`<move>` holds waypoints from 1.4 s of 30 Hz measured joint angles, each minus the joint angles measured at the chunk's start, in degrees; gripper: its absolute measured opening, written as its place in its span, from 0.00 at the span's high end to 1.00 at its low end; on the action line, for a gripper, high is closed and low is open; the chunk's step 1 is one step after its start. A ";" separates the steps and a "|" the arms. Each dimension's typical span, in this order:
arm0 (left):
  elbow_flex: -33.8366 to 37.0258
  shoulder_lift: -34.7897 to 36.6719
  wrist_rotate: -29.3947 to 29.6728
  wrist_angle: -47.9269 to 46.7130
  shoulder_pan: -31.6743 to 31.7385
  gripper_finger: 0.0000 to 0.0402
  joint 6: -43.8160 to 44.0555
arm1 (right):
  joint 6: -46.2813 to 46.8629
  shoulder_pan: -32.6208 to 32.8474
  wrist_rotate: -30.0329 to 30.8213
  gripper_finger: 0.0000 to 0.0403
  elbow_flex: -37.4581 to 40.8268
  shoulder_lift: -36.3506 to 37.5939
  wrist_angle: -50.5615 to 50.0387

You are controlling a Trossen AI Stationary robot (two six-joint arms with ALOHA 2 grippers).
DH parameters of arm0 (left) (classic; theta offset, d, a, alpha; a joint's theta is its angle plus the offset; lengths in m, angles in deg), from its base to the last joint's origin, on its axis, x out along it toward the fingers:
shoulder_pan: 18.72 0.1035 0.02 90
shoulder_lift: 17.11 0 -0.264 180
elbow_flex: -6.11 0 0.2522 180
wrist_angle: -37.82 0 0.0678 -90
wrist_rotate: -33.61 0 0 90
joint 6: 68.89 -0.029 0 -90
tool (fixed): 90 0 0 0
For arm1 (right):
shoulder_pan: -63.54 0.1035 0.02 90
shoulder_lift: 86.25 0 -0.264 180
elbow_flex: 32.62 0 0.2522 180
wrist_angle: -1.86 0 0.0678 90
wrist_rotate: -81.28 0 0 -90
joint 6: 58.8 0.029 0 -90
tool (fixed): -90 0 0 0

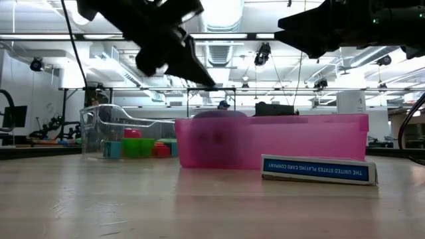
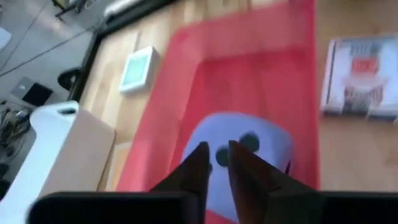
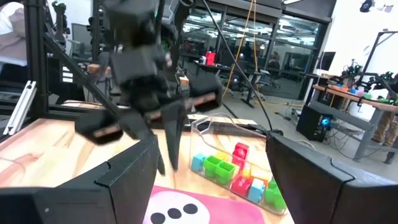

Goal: Pick & Place Toys
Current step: Put the blue playing card into the white bin

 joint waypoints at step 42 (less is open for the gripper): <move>39.18 40.05 -23.90 29.62 15.84 0.65 0.21 | -0.02 -11.19 3.30 0.26 -0.89 -0.02 -11.17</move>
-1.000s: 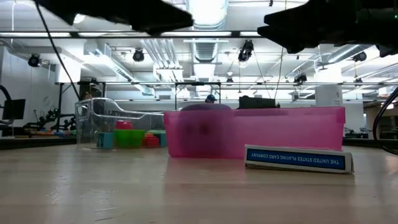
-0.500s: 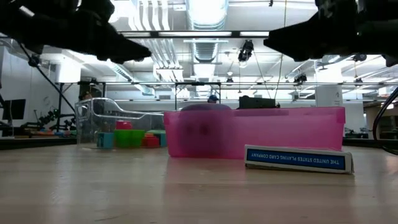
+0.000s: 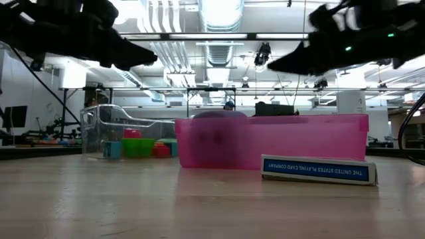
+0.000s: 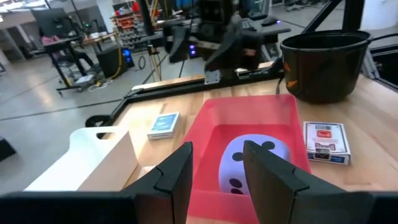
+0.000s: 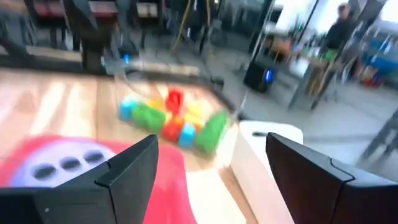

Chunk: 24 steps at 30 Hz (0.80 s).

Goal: Pick & Place Toys
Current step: Put the blue playing card into the white bin

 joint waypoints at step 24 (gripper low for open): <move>0.42 -6.44 -28.64 6.48 32.09 0.65 1.16 | 2.16 -25.15 -21.39 0.26 -17.53 -9.18 -37.29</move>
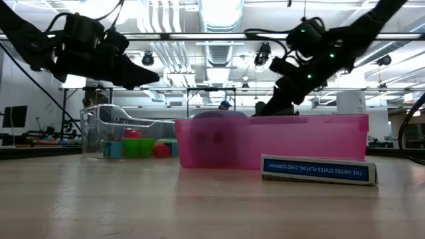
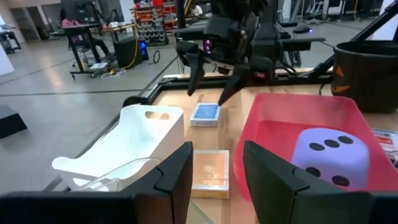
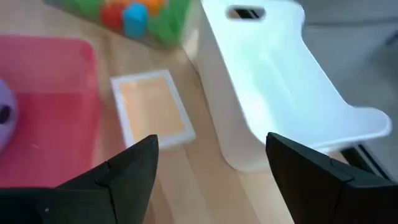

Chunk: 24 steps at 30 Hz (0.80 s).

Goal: Pick & Place Toys
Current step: Put the blue playing card into the white bin

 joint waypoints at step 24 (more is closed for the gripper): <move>-0.59 -3.00 0.03 0.55 0.01 0.65 -1.13 | 3.18 -7.58 0.02 0.26 -16.81 -2.44 -53.63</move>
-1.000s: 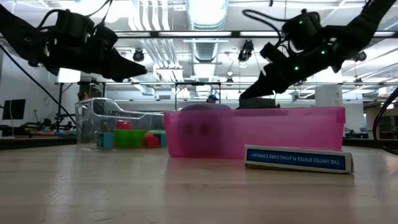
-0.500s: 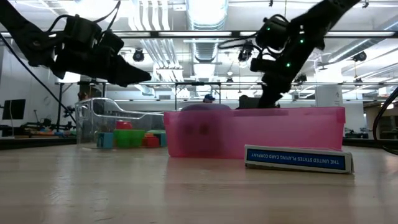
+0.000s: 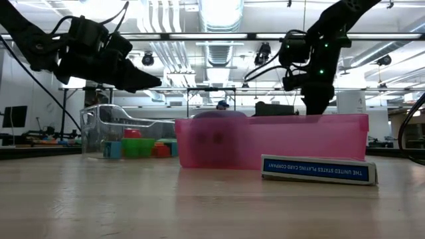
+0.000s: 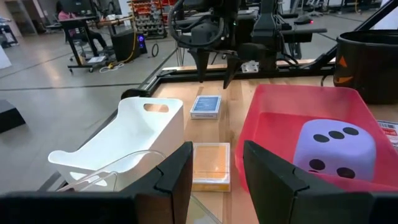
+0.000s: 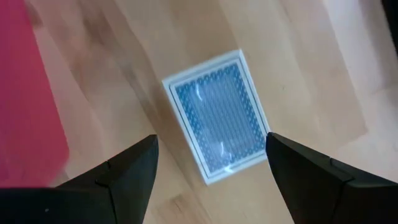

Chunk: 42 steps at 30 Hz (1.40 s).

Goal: Pick & Place Toys
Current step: Put the blue playing card into the white bin

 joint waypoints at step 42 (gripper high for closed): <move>0.19 0.00 0.02 -0.24 -0.02 0.65 -0.39 | -11.20 -2.55 7.95 0.89 -4.44 -14.92 4.17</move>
